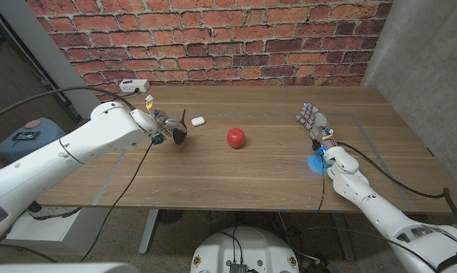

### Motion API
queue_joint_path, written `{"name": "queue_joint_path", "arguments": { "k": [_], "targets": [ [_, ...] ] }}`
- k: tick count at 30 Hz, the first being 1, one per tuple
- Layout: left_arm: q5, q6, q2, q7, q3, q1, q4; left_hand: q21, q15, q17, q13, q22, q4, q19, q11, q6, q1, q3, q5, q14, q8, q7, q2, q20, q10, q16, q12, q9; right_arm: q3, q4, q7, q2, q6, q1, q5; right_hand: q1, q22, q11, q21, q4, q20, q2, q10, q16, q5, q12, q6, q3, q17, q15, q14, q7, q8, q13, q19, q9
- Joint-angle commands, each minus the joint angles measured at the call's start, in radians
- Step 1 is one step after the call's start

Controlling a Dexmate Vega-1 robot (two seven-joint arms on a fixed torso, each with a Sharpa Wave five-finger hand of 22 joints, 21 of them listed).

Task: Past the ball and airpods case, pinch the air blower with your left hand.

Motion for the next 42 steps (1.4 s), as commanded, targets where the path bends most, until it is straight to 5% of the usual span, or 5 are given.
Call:
{"name": "queue_joint_path", "arguments": {
  "k": [1, 25, 42],
  "targets": [
    [0.015, -0.075, -0.038, -0.02, -0.044, 0.026, 0.033, 0.011, -0.007, 0.006, 0.006, 0.002, 0.002, -0.002, -0.003, 0.003, -0.001, 0.004, 0.008, 0.005, 0.0, -0.007, -0.006, -0.007, 0.004, -0.002, 0.004, 0.006, -0.002, -0.008, -0.01, 0.001, -0.002, -0.002, -0.004, 0.005, 0.001, 0.006, 0.004, -0.002, 0.002, 0.001, 0.0, 0.004, -0.001, 0.004, 0.001, -0.003, 0.002, -0.002, 0.002, 0.005, 0.006, 0.0, -0.003, 0.004],
    [0.032, -0.239, -0.159, -0.029, -0.042, -0.003, 0.138, 0.019, -0.007, 0.009, 0.013, 0.0, 0.0, -0.009, -0.001, 0.004, 0.004, 0.008, 0.018, 0.004, -0.005, -0.01, -0.001, -0.009, -0.002, -0.007, 0.004, 0.014, -0.005, 0.005, -0.002, 0.009, -0.001, 0.006, -0.002, 0.006, 0.001, 0.006, 0.005, -0.001, 0.001, 0.002, 0.0, 0.004, -0.001, 0.004, 0.002, -0.004, 0.002, -0.002, 0.001, 0.004, 0.006, 0.0, -0.002, 0.004],
    [-0.016, -0.341, -0.191, -0.037, -0.088, 0.042, 0.153, 0.024, -0.007, 0.008, 0.017, -0.001, 0.003, -0.012, -0.003, 0.009, -0.003, 0.011, 0.028, 0.006, -0.006, -0.009, -0.002, -0.011, -0.004, -0.013, 0.004, 0.02, 0.011, -0.069, -0.025, -0.021, 0.0, -0.051, 0.004, 0.005, 0.001, 0.006, 0.005, -0.001, 0.001, 0.002, 0.0, 0.004, -0.001, 0.004, 0.001, -0.005, 0.003, -0.003, 0.002, 0.004, 0.006, 0.0, -0.002, 0.004]
  ]
}}
